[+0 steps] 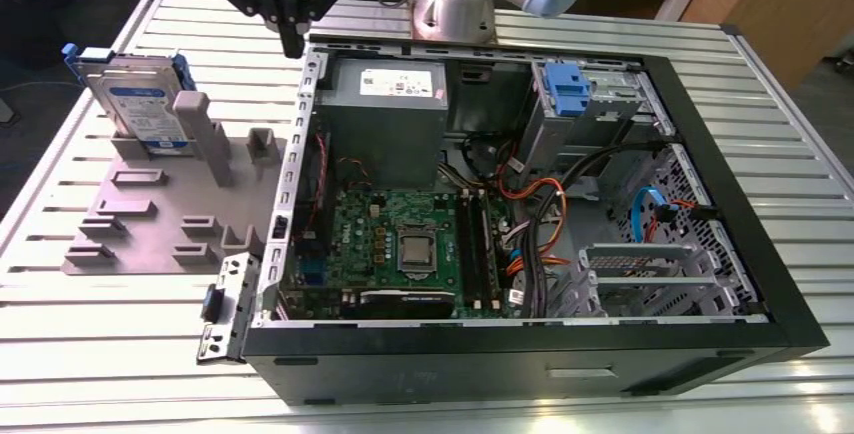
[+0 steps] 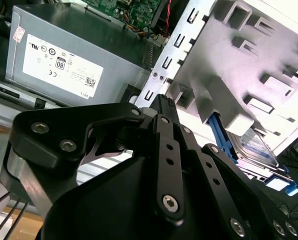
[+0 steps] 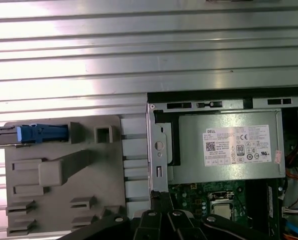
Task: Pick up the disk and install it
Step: 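Reach for the disk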
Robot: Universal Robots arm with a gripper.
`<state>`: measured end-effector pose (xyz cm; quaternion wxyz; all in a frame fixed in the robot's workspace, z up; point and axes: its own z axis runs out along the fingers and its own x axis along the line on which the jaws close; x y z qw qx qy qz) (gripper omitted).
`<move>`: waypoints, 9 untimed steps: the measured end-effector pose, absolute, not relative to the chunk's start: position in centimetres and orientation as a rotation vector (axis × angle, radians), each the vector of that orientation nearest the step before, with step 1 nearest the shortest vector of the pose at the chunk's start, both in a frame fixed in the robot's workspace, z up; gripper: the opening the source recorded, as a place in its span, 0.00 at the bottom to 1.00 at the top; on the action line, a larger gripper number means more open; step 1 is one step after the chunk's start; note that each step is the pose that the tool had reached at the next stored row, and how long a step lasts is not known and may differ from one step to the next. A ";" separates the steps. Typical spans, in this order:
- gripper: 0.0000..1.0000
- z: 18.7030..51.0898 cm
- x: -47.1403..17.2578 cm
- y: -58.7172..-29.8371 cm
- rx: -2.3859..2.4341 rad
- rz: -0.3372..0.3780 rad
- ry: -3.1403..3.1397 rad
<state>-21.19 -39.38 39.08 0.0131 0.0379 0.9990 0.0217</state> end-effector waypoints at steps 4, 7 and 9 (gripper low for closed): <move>0.11 39.1 -21.2 -39.4 0.118 0.068 3.113; 0.11 39.1 -21.3 -39.4 0.118 0.068 3.112; 0.11 39.1 -21.3 -39.4 0.118 0.068 3.112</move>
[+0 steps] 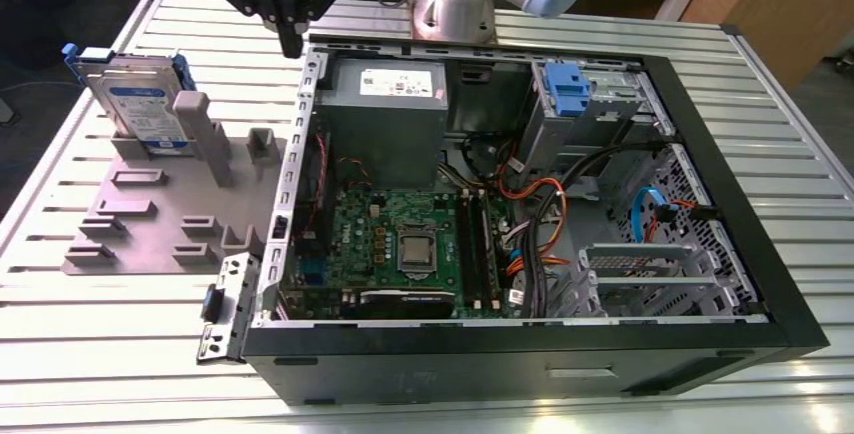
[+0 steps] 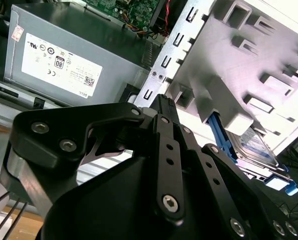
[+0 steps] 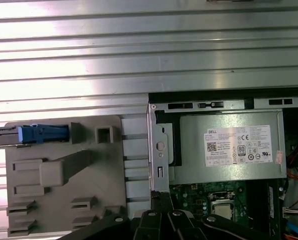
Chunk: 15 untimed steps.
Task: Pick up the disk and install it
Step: 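Reach for the disk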
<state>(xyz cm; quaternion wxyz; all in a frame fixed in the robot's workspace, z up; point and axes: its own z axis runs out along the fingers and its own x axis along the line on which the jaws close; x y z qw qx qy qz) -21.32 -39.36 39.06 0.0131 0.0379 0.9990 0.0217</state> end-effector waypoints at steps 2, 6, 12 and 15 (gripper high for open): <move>0.11 39.1 -21.4 -39.4 0.118 0.068 3.113; 0.11 39.1 -21.4 -39.4 0.118 0.068 3.113; 0.11 39.0 -21.6 -39.4 0.118 0.068 3.112; 0.11 39.0 -21.6 -39.4 0.118 0.068 3.112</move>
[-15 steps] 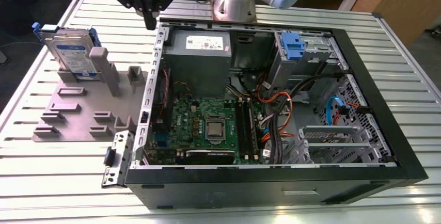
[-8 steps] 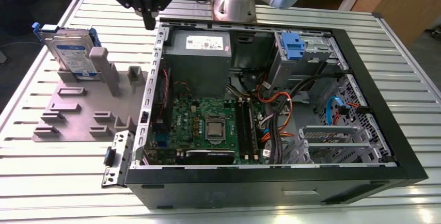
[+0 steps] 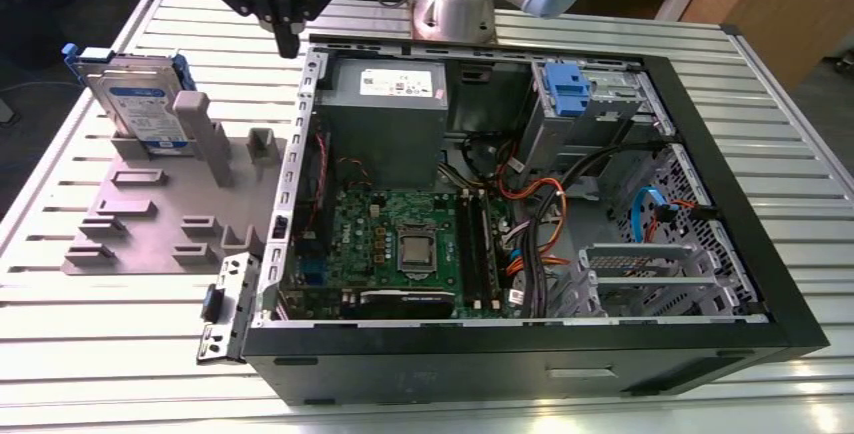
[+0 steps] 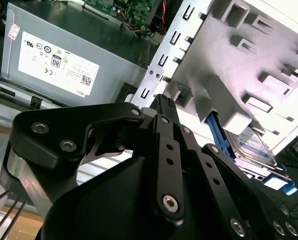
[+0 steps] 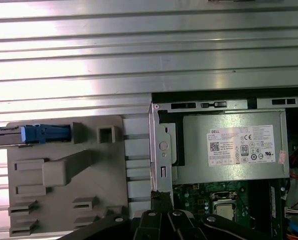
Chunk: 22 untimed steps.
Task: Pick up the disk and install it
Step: 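Reach for the disk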
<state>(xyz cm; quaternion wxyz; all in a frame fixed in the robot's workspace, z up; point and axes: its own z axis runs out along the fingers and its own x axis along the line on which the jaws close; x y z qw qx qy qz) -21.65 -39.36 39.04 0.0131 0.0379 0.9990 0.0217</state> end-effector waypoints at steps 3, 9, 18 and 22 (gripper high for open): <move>0.11 39.0 -21.7 -39.4 0.118 0.068 3.112; 0.11 39.0 -21.9 -39.4 0.118 0.068 3.113; 0.11 39.0 -22.1 -39.4 0.118 0.068 3.113; 0.11 39.0 -22.1 -39.4 0.118 0.068 3.113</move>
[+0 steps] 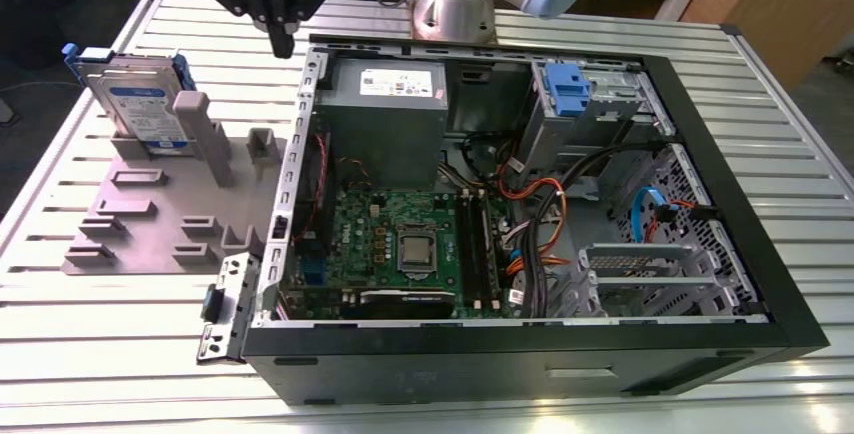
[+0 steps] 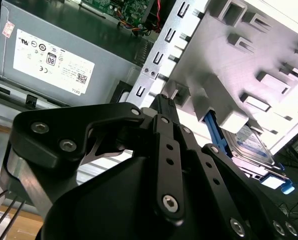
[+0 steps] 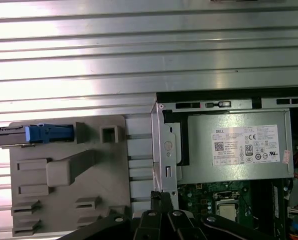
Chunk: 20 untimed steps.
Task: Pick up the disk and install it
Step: 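Reach for the disk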
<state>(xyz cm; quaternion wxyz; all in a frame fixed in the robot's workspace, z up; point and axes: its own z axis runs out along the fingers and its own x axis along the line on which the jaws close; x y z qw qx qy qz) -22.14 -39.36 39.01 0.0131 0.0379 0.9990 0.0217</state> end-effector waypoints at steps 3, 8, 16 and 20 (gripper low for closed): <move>0.11 39.0 -22.2 -39.3 0.118 0.068 3.112; 0.11 39.0 -22.4 -39.2 0.118 0.068 3.112; 0.11 39.0 -22.8 -38.8 0.118 0.068 3.113; 0.11 38.9 -23.0 -38.8 0.118 0.068 3.112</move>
